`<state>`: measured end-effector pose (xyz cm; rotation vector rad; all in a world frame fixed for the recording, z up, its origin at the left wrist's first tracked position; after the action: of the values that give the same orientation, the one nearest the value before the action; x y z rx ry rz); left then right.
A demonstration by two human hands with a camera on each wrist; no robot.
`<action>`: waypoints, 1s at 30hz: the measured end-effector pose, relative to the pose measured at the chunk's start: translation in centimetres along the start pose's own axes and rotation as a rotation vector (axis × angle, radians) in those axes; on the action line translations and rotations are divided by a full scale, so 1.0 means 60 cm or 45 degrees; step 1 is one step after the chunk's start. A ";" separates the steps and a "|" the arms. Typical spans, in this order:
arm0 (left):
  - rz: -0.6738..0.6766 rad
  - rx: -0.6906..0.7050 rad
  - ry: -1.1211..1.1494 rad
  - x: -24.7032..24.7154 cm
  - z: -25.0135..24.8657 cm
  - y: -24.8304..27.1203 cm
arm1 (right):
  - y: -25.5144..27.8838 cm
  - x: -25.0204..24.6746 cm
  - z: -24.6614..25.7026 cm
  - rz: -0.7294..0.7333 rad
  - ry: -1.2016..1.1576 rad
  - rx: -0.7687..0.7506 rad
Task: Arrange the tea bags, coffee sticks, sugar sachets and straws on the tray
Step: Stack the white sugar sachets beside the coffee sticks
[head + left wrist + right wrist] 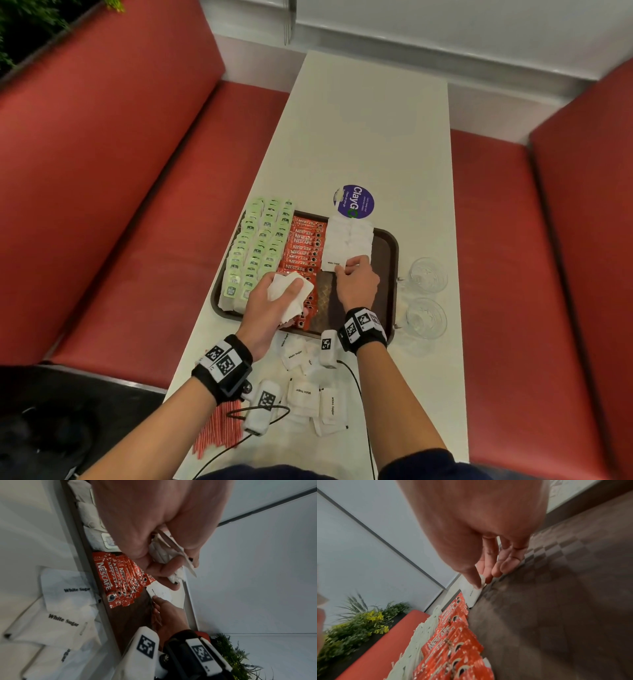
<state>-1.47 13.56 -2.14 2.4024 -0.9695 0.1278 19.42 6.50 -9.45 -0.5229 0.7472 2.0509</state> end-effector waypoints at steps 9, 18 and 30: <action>0.055 -0.065 0.114 0.005 -0.012 -0.005 | 0.009 -0.002 0.016 -0.013 0.098 -0.021; 0.101 0.021 0.052 0.023 -0.016 -0.011 | 0.128 -0.043 0.058 0.607 -0.582 -0.072; 0.149 0.104 -0.304 0.030 -0.024 -0.007 | 0.147 -0.116 0.016 0.685 -0.701 -0.063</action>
<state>0.29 13.47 -0.62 2.4745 -1.2357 -0.0806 15.67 -0.85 -1.75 0.2568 0.5328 2.5450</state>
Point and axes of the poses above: each hand's wrist, its own y-axis away from the middle knuckle, its own x-axis out of the palm, z = x × y, the point moved 4 cm from there along -y, towards the middle knuckle, and after that the axes turned 10 degrees about z, right-handed, at the moved point
